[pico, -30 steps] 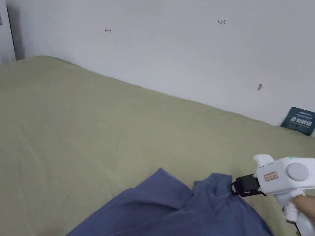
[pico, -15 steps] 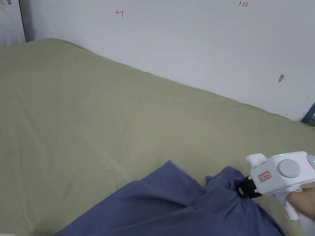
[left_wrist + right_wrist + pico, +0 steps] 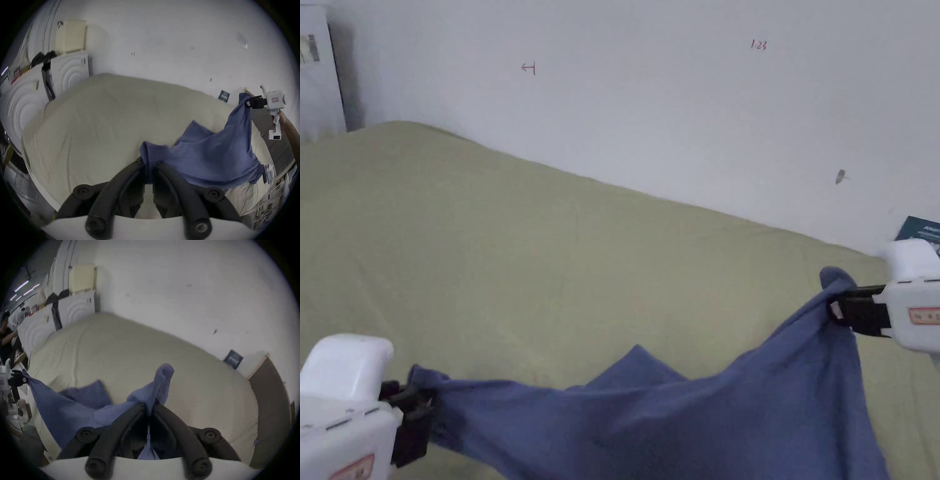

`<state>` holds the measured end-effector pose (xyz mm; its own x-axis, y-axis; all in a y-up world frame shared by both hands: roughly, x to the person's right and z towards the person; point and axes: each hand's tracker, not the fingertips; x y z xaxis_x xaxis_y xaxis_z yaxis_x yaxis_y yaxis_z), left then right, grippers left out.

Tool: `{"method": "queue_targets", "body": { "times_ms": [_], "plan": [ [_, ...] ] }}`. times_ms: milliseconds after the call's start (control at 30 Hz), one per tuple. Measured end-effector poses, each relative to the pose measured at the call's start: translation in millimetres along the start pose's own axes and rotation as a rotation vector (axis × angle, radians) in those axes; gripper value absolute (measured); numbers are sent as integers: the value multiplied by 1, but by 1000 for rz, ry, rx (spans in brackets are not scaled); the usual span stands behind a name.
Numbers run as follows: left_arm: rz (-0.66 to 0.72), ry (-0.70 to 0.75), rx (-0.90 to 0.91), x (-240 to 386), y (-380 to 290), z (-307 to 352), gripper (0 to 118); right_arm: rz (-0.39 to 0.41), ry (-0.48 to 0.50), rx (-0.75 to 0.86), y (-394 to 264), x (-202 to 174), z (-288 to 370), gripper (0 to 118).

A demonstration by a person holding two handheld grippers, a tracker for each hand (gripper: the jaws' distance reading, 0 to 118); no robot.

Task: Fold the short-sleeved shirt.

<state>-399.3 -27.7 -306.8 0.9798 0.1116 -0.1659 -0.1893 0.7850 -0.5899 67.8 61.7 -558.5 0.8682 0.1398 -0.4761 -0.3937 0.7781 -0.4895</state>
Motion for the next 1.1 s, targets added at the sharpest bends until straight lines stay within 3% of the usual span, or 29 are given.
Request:
{"method": "queue_targets", "body": {
  "times_ms": [433,767,1100],
  "plan": [
    [-291,-16,151,41,169,-23,8,-112,-181,280,82,60,95,1],
    [-310,-1,192,56,266,-55,8,-188,-276,388,128,99,115,1],
    [-340,33,245,64,348,-70,8,-179,-340,469,173,108,123,1]
  ]
}}
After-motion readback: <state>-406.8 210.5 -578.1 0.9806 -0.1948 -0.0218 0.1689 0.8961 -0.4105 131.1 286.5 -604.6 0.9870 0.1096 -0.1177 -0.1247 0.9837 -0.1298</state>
